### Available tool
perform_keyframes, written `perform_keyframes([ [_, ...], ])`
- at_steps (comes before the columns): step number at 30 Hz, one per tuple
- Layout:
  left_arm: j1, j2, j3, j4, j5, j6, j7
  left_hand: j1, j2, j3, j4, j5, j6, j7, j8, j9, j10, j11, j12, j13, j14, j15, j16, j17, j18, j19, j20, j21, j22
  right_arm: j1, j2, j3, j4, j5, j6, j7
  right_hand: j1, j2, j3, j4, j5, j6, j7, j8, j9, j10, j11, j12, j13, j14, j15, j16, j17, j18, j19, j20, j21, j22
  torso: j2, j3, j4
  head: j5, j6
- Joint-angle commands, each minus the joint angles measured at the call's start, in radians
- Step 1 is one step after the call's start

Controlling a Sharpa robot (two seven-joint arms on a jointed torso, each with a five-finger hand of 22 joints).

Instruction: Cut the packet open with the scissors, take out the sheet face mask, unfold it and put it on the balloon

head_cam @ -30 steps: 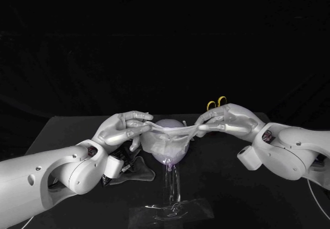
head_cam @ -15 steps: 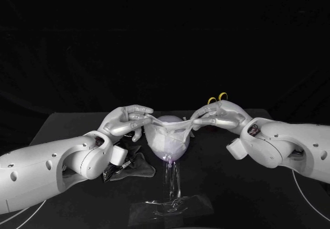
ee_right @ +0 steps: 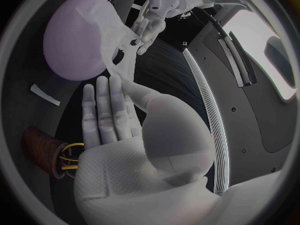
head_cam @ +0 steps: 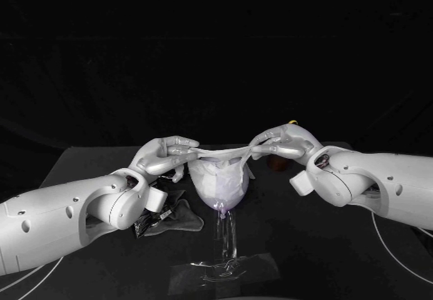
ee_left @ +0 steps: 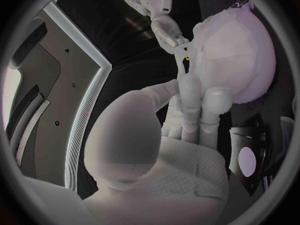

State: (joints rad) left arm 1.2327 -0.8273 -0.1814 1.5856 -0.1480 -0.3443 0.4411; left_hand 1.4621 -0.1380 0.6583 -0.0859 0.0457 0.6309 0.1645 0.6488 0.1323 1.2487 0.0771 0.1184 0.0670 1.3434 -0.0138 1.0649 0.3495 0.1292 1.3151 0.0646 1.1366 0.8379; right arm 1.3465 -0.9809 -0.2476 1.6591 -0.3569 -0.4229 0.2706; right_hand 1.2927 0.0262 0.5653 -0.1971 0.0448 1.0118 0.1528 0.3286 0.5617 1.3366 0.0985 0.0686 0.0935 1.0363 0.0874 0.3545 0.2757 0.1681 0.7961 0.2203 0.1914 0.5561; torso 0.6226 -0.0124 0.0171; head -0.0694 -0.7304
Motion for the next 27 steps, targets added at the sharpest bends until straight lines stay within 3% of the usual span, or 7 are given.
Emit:
perform_keyframes([
  [1, 0.001, 0.005, 0.001, -0.003, -0.01, -0.013, 0.002, -0.005, 0.007, 0.004, -0.003, 0.003, 0.008, 0.0, -0.006, -0.001, -0.009, 0.001, -0.007, -0.002, 0.0, 0.001, 0.005, 0.001, -0.001, -0.004, 0.005, 0.003, 0.0, 0.005, 0.014, 0.001, -0.024, -0.002, -0.015, 0.005, 0.008, 0.002, 0.005, -0.001, 0.003, 0.006, -0.001, 0.003, 0.001, -0.002, -0.006, -0.002, 0.002, 0.01, -0.001, -0.006, 0.001, 0.012, -0.005, -0.001, 0.004, 0.002, 0.001, 0.0001, 0.0006, 0.001, 0.002],
  [6, 0.001, 0.012, 0.001, -0.012, -0.01, -0.008, -0.004, -0.009, 0.008, 0.016, -0.004, 0.003, 0.025, 0.006, -0.012, -0.006, -0.055, 0.012, -0.038, -0.004, -0.001, 0.009, 0.008, 0.0, -0.001, -0.008, 0.011, 0.004, -0.002, 0.011, 0.043, 0.002, -0.064, -0.002, -0.001, -0.012, 0.008, 0.002, 0.005, -0.001, 0.003, 0.006, -0.001, 0.003, 0.001, -0.002, -0.006, -0.002, 0.002, 0.01, -0.001, -0.006, 0.001, 0.012, -0.005, -0.001, 0.004, 0.002, 0.0, -0.0003, 0.0001, 0.002, 0.0],
  [13, 0.002, 0.028, 0.002, -0.023, -0.016, 0.007, -0.019, -0.018, 0.009, 0.039, -0.005, 0.004, 0.093, 0.009, -0.034, -0.016, -0.104, 0.026, -0.054, -0.003, -0.004, 0.02, 0.014, -0.001, 0.002, -0.017, 0.021, 0.002, -0.009, 0.013, 0.092, 0.002, -0.115, -0.015, 0.01, -0.046, 0.008, 0.002, 0.005, -0.001, 0.003, 0.006, -0.001, 0.003, 0.001, -0.002, -0.006, -0.002, 0.002, 0.01, -0.001, -0.006, 0.001, 0.012, -0.005, -0.001, 0.004, 0.003, -0.001, 0.0, 0.0012, 0.0, -0.001],
  [19, 0.002, 0.043, 0.002, -0.033, -0.026, 0.02, -0.029, -0.026, 0.013, 0.057, -0.005, 0.004, 0.17, 0.013, -0.055, -0.021, -0.135, 0.035, -0.053, -0.002, -0.009, 0.027, 0.02, -0.002, 0.003, -0.022, 0.028, 0.004, -0.011, 0.013, 0.115, 0.002, -0.136, -0.033, 0.013, -0.074, 0.008, 0.002, 0.004, -0.001, 0.003, 0.006, -0.001, 0.003, 0.001, -0.002, -0.006, -0.001, 0.002, 0.01, -0.001, -0.006, 0.002, 0.012, -0.005, -0.001, 0.005, 0.004, 0.0, -0.0002, -0.0007, 0.002, -0.001],
  [27, 0.002, 0.054, 0.003, -0.051, -0.036, 0.04, -0.046, -0.038, 0.012, 0.063, 0.0, 0.004, 0.195, 0.021, -0.078, -0.026, -0.158, 0.043, -0.055, -0.004, -0.012, 0.033, 0.024, -0.003, 0.005, -0.029, 0.033, -0.001, -0.02, 0.013, 0.124, 0.002, -0.149, -0.045, -0.002, -0.088, 0.008, 0.002, 0.004, -0.001, 0.003, 0.007, -0.001, 0.003, 0.001, -0.001, -0.007, -0.001, 0.002, 0.011, -0.001, -0.006, 0.002, 0.012, -0.005, -0.001, 0.006, 0.005, -0.001, 0.0006, -0.0008, -0.001, -0.004],
])
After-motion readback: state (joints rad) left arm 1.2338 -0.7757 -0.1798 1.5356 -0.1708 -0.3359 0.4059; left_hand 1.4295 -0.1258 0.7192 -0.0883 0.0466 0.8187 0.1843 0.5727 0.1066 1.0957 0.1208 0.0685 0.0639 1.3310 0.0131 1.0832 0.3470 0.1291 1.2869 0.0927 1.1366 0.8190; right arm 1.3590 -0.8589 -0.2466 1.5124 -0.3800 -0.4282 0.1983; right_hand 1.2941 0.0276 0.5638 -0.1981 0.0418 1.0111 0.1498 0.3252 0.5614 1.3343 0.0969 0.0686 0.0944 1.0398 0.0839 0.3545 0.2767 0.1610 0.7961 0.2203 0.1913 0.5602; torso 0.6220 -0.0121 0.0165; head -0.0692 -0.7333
